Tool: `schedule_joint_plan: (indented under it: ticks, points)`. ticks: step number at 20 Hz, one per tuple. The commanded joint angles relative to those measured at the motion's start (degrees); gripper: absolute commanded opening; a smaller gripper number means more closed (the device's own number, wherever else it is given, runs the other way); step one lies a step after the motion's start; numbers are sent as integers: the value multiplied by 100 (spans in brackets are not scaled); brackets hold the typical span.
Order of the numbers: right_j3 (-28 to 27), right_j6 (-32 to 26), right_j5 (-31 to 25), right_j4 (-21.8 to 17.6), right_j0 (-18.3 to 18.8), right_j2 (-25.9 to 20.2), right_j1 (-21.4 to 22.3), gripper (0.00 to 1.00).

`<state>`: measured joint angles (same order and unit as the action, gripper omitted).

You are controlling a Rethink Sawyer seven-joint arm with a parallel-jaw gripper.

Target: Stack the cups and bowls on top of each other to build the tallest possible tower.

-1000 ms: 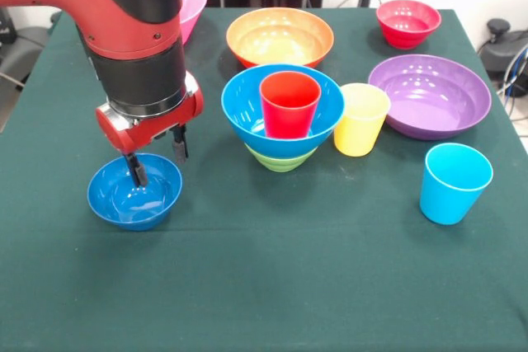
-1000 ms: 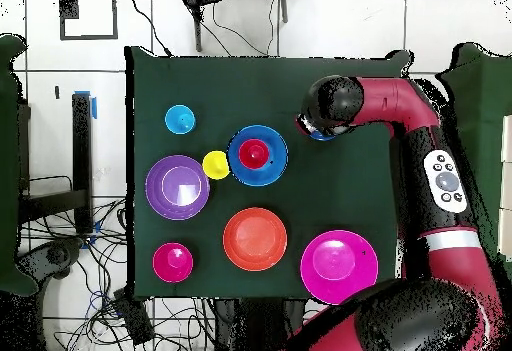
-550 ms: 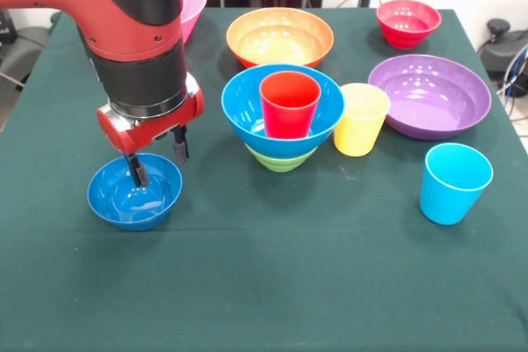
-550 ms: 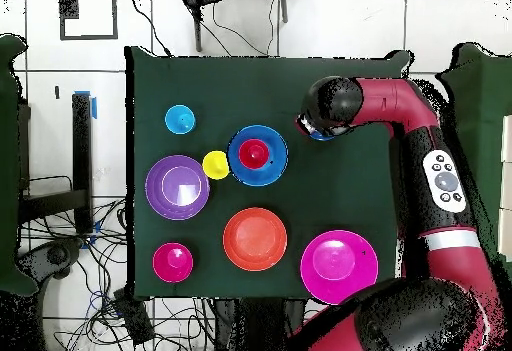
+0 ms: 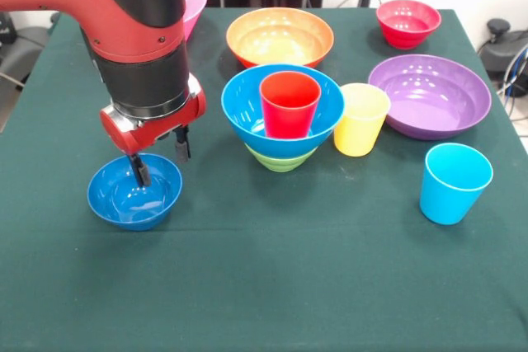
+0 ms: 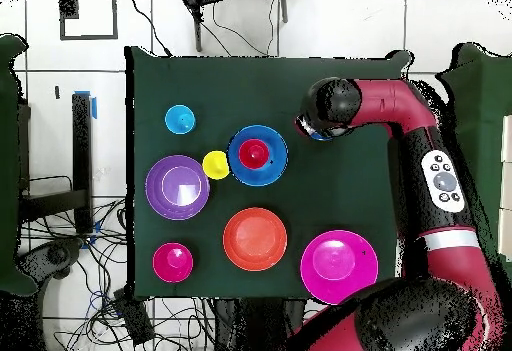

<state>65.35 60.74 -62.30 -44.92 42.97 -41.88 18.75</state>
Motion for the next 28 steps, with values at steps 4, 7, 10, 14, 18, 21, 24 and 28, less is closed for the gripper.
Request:
schedule_joint_plan:
  ticks: [4,7,10,14,18,21,24,28]
  points:
    - [292,-1243,350,-452,-70,330,-225,100]
    - [325,-1251,429,-485,-37,342,-242,100]
    - [343,-1260,484,-508,-29,353,-258,100]
    - [320,-1277,546,-617,-65,409,-256,100]
    - [264,-1318,480,-698,-96,456,-282,100]
    - [256,-1363,419,-707,-93,455,-318,100]
    - [257,-1380,418,-695,-80,460,-350,100]
    - [276,-1486,437,-662,-35,423,-417,100]
